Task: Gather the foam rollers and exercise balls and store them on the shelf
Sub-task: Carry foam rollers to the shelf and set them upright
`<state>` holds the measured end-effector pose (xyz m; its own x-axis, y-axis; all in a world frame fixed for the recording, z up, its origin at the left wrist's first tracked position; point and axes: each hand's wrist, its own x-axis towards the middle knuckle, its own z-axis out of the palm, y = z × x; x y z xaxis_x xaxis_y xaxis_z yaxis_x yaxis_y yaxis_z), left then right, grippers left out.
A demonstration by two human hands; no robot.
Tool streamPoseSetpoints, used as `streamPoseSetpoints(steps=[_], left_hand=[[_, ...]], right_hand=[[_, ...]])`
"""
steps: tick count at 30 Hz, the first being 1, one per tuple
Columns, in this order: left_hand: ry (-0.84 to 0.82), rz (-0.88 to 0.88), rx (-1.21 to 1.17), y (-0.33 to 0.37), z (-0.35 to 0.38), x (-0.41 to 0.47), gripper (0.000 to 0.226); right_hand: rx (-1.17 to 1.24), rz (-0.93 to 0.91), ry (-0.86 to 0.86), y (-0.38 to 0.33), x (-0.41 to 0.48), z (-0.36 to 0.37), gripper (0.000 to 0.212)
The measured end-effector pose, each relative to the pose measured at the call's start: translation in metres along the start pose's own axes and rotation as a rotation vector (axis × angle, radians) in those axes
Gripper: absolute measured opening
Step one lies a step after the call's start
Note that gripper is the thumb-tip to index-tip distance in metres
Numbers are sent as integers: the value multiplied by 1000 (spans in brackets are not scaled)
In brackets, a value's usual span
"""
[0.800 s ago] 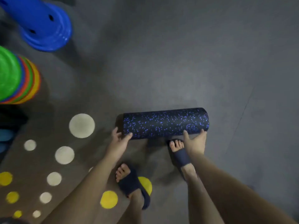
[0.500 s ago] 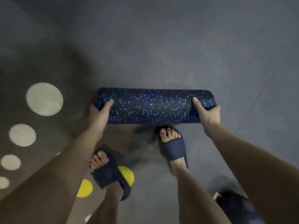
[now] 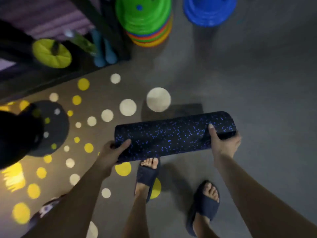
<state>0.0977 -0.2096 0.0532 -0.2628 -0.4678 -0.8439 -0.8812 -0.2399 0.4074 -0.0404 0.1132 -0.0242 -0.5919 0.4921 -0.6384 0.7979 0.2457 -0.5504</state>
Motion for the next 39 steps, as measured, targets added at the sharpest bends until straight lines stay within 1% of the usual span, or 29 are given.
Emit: streamPoseSetpoints(steps=[2, 4, 6, 7, 9, 11, 13, 15, 18, 20, 22, 25, 26, 29, 32, 33, 36, 39], left_hand=[[43, 9, -139, -19, -20, -13, 69], [96, -12, -321, -49, -20, -18, 48], [138, -69, -531, -75, -4, -22, 48], [159, -110, -623, -86, 6, -22, 48], [157, -179, -836, -105, 27, -20, 39], [91, -225, -1061, -120, 43, -10, 41], [26, -259, -1187, -131, 51, 4, 39], [-51, -314, -1199, -141, 56, 23, 35], [-87, -393, -1052, -156, 58, 51, 26], [-68, -409, -973, -162, 48, 67, 19], [-67, -429, -928, -168, 29, 78, 18], [-145, -461, -842, -167, -2, 76, 30], [-163, -457, -829, -165, -12, 73, 31], [-166, -464, -862, -155, -50, 50, 23], [-152, -515, -946, -150, -96, 14, 24], [-153, -514, -954, -149, -113, -1, 25], [-126, -498, -1046, -146, -193, -52, 30], [-69, -463, -1122, -141, -293, -97, 25]], right_hand=[[-19, -24, -102, -37, -20, 50, 131], [-53, -94, -317, -49, -53, 98, 137], [-106, -205, -536, -45, -88, 137, 138], [-156, -258, -618, -38, -105, 153, 137], [-255, -402, -739, -25, -130, 172, 132], [-312, -571, -799, -14, -140, 186, 118], [-438, -676, -814, -4, -142, 196, 111], [-641, -730, -826, 11, -138, 210, 103], [-1003, -787, -853, 40, -131, 226, 89], [-1119, -786, -838, 57, -131, 232, 88], [-1147, -775, -808, 68, -137, 238, 89], [-1167, -792, -771, 66, -152, 242, 87], [-1180, -801, -755, 63, -158, 243, 84], [-1193, -781, -699, 46, -185, 235, 79], [-1070, -654, -617, 22, -231, 221, 72], [-1064, -638, -608, 14, -249, 213, 70], [-1139, -696, -648, -18, -327, 191, 69], [-1146, -705, -693, -43, -405, 193, 71]])
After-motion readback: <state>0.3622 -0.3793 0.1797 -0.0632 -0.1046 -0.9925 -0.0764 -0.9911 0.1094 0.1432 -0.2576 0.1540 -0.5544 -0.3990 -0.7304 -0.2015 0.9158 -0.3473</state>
